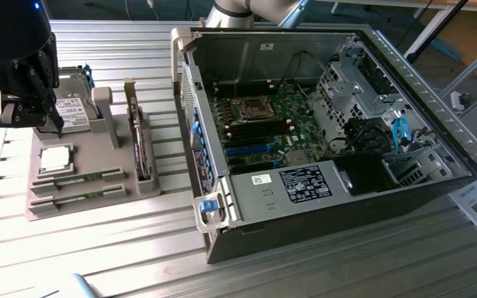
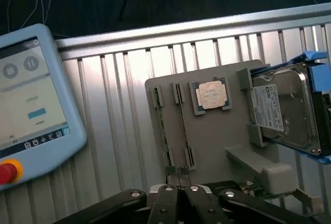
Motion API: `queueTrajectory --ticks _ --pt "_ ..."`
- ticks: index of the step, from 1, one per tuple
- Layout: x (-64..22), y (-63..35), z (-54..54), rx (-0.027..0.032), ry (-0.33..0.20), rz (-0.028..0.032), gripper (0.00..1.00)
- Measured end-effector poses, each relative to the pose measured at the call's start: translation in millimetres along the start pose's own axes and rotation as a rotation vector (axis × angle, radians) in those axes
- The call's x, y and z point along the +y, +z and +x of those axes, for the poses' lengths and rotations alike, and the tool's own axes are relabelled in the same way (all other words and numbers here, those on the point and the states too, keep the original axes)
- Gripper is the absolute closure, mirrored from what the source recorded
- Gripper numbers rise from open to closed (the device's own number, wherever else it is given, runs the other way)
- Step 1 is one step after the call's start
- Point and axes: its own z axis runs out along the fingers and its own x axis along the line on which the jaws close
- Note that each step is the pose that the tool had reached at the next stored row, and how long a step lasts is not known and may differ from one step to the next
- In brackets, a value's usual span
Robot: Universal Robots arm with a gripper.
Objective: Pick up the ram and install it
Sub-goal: 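Pick up the ram and move it above insertion slot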
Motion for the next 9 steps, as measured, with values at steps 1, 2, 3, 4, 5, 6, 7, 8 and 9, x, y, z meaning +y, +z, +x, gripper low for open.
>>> queueTrajectory --ticks 1,2,3,4,5,6,7,8,9 --pt "0.0 0.2 0.0 0.0008 -0.020 -0.0005 0.90" --pt "0.0 0.7 0.0 0.0023 -0.063 -0.0016 0.90" --pt "0.0 1.0 0.0 0.0037 -0.100 -0.0025 0.90" --pt "0.0 1.0 0.0 0.0040 -0.106 -0.0027 0.90" --pt "0.0 1.1 0.0 0.0039 -0.106 -0.0027 0.90" --pt "0.0 1.0 0.0 0.0040 -0.106 -0.0027 0.90" --pt "0.0 1.0 0.0 0.0040 -0.107 -0.0027 0.90" --pt "0.0 1.0 0.0 0.0040 -0.107 -0.0027 0.89" --pt "0.0 1.0 0.0 0.0041 -0.108 -0.0027 0.83"
